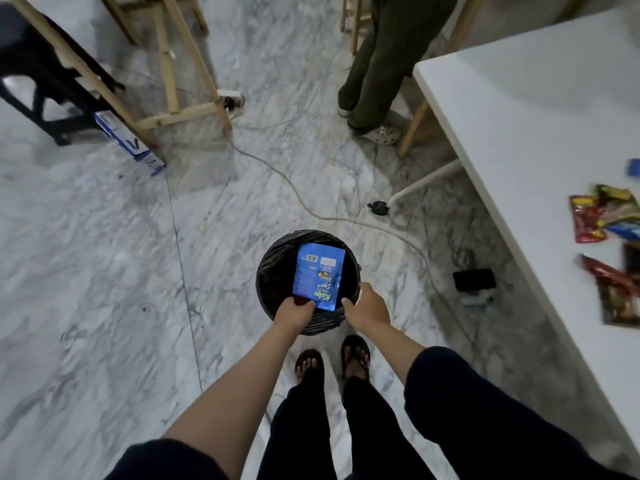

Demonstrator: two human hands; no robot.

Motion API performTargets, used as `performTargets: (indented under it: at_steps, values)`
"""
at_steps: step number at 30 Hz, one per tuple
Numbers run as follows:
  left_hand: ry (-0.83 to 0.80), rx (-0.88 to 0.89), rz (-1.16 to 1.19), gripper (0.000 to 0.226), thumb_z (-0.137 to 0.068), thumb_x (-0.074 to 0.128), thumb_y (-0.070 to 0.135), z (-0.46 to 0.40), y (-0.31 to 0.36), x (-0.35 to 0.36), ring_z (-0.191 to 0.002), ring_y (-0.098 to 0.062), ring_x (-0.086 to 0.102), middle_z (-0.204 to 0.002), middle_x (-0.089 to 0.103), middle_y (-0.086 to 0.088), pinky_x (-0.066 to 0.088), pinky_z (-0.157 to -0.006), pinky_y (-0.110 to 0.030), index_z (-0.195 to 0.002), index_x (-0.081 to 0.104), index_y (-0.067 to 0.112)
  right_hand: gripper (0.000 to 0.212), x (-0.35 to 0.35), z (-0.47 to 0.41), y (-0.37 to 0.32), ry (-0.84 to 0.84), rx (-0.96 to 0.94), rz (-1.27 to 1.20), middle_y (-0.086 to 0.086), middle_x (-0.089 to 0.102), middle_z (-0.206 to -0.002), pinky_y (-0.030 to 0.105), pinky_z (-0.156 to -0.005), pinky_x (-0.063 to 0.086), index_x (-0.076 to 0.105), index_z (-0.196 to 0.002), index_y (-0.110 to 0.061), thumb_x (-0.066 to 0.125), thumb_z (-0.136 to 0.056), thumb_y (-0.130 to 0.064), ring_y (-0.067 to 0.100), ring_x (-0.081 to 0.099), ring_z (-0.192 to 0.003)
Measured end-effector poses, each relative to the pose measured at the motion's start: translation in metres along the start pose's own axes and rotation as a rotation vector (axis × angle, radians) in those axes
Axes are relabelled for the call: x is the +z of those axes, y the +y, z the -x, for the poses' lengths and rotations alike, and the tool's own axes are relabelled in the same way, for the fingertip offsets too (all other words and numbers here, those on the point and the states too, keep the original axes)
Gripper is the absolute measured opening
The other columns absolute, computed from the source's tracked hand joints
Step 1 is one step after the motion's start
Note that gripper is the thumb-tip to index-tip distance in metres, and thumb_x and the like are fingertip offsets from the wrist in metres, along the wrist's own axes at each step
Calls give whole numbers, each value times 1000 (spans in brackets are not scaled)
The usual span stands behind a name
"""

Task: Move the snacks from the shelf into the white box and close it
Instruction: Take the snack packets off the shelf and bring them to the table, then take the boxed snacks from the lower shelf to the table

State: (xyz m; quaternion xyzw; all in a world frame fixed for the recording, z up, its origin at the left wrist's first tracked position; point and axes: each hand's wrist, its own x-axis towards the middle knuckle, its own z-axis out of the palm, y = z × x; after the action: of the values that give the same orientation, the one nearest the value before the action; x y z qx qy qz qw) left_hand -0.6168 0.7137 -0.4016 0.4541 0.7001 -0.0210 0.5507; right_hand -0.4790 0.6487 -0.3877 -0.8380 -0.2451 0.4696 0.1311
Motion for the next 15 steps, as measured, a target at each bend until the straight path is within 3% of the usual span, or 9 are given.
performTargets:
  at_steps: [4,7,11,12,13,15]
  values:
    - [-91,77,-7,33,-86,59,15,47,2,-2,-106,-29,61,-113,65,-14,48,-94,-37,-116,61,2,62,-8,51,9,79,-12,-60,8,45,-143,43,-107,37,29,-144,-16,53,-91,-38,30,45,-129]
    - [-137,140,-61,31,-85,59,15,71,-4,-2,-103,-29,61,-114,66,-14,48,-90,-35,-114,63,4,61,-11,82,18,184,-1,-146,10,45,-142,40,-105,38,32,-142,-15,53,-90,-38,30,45,-128]
    - [-171,234,-179,8,-92,54,18,117,-6,-2,-89,-23,52,-93,58,-7,38,-75,-26,-86,58,13,68,-10,128,34,313,36,-276,10,40,-146,37,-107,38,26,-146,-14,53,-90,-41,29,41,-132]
    - [-191,257,-225,8,-93,53,21,130,-5,-1,-88,-23,53,-96,56,-6,39,-74,-24,-92,58,14,68,-11,140,38,341,37,-296,10,39,-147,37,-108,37,26,-146,-13,53,-90,-40,28,41,-133]
    - [-207,276,-264,23,-93,52,25,137,-5,3,-95,-25,56,-109,57,-9,41,-76,-24,-111,58,11,69,-13,151,42,367,34,-320,10,38,-148,38,-109,35,26,-146,-12,54,-90,-40,28,40,-134]
    - [-227,335,-362,57,-94,50,34,162,1,12,-127,-29,45,-144,43,-12,39,-97,-29,-143,36,8,72,-19,175,55,433,15,-381,9,38,-147,40,-109,35,27,-146,-10,55,-88,-42,28,40,-133]
